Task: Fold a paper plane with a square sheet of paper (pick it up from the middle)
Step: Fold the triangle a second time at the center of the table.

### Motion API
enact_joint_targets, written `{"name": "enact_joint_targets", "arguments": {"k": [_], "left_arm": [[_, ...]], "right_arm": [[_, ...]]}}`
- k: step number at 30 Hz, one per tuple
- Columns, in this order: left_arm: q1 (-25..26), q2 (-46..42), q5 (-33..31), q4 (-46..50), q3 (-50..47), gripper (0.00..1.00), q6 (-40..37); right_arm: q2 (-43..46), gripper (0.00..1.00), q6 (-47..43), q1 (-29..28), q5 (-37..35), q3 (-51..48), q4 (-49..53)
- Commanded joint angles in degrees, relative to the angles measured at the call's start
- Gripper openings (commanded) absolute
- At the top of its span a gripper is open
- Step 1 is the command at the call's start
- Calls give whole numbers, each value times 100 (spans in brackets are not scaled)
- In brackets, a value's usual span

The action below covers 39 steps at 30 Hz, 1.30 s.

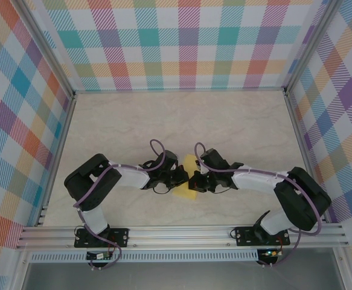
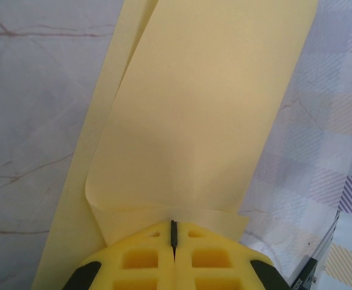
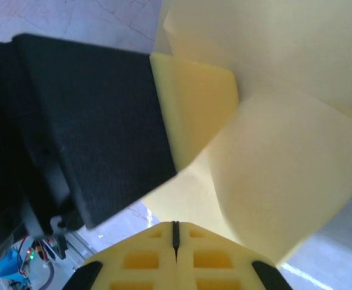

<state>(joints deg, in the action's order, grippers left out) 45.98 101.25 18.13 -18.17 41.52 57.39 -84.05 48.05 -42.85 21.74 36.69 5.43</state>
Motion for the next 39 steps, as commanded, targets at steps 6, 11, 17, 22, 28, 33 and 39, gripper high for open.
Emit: {"name": "enact_joint_targets", "arguments": {"k": [6,11,17,22,28,33,39], "left_arm": [[16,258,-109,508,-30,0,-99],[16,261,-78,525,-22,0,-122],[21,263,-99,509,-65,0,-106],[18,305,-99,525,-58,0,-109],[17,342,-99,525,-71,0,-105],[23,325,-121,534,-85,0,-109],[20,342,-99,560,-52,0,-136]], "right_arm": [[-322,3,-8,-12,-82,315,232],[-522,3,5,-13,35,251,236],[-532,5,-63,-13,-129,130,363],[-637,5,-94,-12,-174,27,449],[-672,6,-129,-13,-294,-52,593],[-517,8,-112,-15,-268,-40,679],[152,8,-226,-17,-121,173,877]]}}
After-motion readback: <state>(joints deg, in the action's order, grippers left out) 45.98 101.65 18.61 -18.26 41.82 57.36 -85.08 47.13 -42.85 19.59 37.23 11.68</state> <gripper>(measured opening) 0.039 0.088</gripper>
